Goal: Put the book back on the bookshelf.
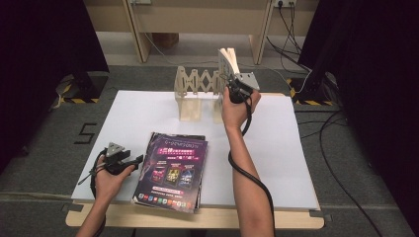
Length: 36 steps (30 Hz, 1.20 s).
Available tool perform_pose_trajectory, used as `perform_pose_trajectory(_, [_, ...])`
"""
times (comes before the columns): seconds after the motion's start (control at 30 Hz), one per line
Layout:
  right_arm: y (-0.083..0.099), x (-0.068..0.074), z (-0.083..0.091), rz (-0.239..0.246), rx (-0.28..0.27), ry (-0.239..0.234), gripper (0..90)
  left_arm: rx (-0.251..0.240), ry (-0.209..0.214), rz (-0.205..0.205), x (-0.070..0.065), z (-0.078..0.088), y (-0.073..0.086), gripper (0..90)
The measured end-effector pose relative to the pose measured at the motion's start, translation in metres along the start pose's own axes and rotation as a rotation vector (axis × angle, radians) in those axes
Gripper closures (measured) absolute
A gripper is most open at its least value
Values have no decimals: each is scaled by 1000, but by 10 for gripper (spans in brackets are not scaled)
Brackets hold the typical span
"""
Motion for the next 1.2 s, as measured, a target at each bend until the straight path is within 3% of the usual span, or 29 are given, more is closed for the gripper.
perform_pose_trajectory(0.1, [2, -2, 1, 2, 1, 10, 738, 6, -2, -4, 0, 0, 0, 380])
perform_pose_trajectory(0.2, [2, -6, 3, -26, 8, 1, 714, 1, -2, -1, 0, 0, 0, 380])
perform_pose_trajectory(0.4, [-1, -7, 8, -11, 14, -1, 616, 3, -2, -6, -1, 0, 0, 380])
perform_pose_trajectory(0.57, [-1, -9, 11, -16, 28, -3, 585, 4, -3, -5, 0, 0, 0, 379])
perform_pose_trajectory(0.97, [-2, -12, 24, -10, 63, -9, 532, 4, -5, -7, -1, 0, 0, 378])
perform_pose_trajectory(1.2, [-3, -13, 33, -27, 80, -41, 520, 6, -6, -8, -1, 0, 0, 377])
Point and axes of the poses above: each handheld gripper's, and its own axes: z roughly backward along the jaws, y roughly out of its underside, x roughly to its left, the point moved 5 cm from there along -z, roughly forward along the jaws, and after that the axes turned 4 degrees about -x, right-handed, at the moved point
